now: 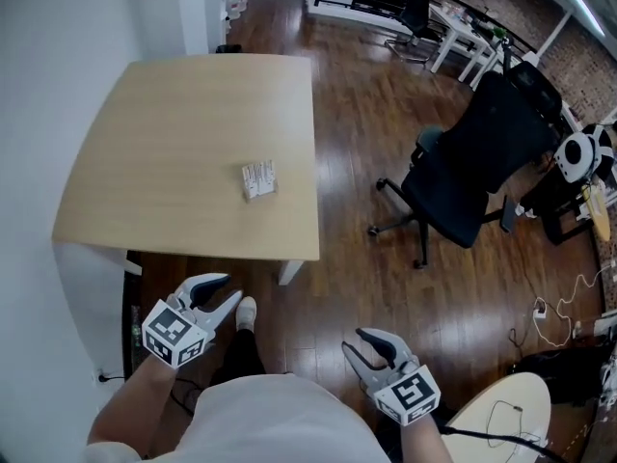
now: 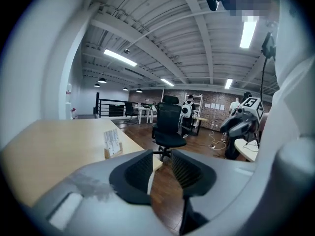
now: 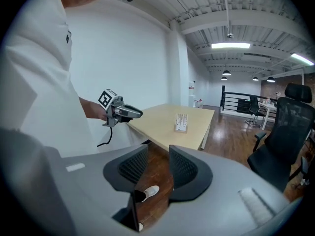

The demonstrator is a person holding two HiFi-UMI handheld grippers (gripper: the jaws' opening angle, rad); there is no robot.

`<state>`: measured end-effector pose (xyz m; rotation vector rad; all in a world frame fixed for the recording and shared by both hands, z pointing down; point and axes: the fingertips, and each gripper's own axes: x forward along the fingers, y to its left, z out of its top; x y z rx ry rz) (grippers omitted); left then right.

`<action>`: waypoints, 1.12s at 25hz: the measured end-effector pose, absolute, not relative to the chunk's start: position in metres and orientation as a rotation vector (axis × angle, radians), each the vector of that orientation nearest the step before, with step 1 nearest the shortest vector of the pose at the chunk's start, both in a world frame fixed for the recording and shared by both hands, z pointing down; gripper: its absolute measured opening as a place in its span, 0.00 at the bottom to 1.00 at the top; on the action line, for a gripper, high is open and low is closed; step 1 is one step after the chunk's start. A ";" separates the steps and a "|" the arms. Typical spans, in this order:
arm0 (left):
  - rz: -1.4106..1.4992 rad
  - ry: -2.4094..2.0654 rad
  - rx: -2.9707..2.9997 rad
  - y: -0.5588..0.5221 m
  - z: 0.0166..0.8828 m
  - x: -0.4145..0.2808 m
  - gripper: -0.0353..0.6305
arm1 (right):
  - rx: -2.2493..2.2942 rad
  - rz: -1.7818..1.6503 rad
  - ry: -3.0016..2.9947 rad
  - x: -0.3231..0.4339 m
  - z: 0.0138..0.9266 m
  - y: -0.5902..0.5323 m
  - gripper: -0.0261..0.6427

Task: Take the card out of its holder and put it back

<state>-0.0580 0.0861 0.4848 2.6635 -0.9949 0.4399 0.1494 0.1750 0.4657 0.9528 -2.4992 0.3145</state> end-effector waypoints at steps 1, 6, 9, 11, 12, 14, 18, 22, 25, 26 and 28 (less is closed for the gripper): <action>0.427 -0.995 2.660 0.110 0.482 -0.050 0.24 | 0.944 0.317 -2.509 0.156 0.467 0.189 0.24; 0.418 -1.027 2.607 0.210 0.475 -0.029 0.24 | 0.875 0.325 -2.544 0.176 0.469 0.249 0.24; 0.438 -1.042 2.587 0.247 0.471 -0.022 0.24 | 0.863 0.299 -2.566 0.186 0.462 0.272 0.24; 0.443 -1.047 2.591 0.257 0.468 -0.019 0.23 | 0.873 0.290 -2.579 0.188 0.458 0.278 0.24; 0.439 -1.046 2.598 0.259 0.465 -0.017 0.23 | 0.879 0.290 -2.584 0.189 0.456 0.281 0.24; 0.429 -1.043 2.624 0.263 0.456 -0.010 0.23 | 0.890 0.277 -2.595 0.192 0.452 0.287 0.24; 0.417 -1.049 2.663 0.268 0.442 -0.001 0.23 | 0.892 0.240 -2.593 0.196 0.450 0.293 0.24; 0.410 -1.043 2.657 0.279 0.439 -0.001 0.23 | 0.895 0.227 -2.598 0.190 0.446 0.300 0.24; 0.422 -1.026 2.656 0.281 0.446 0.004 0.23 | 0.895 0.223 -2.590 0.190 0.448 0.301 0.24; 0.427 -1.018 2.663 0.279 0.448 0.007 0.23 | 0.896 0.223 -2.589 0.190 0.450 0.300 0.24; 0.425 -1.012 2.671 0.275 0.448 0.010 0.23 | 0.899 0.223 -2.592 0.188 0.450 0.298 0.24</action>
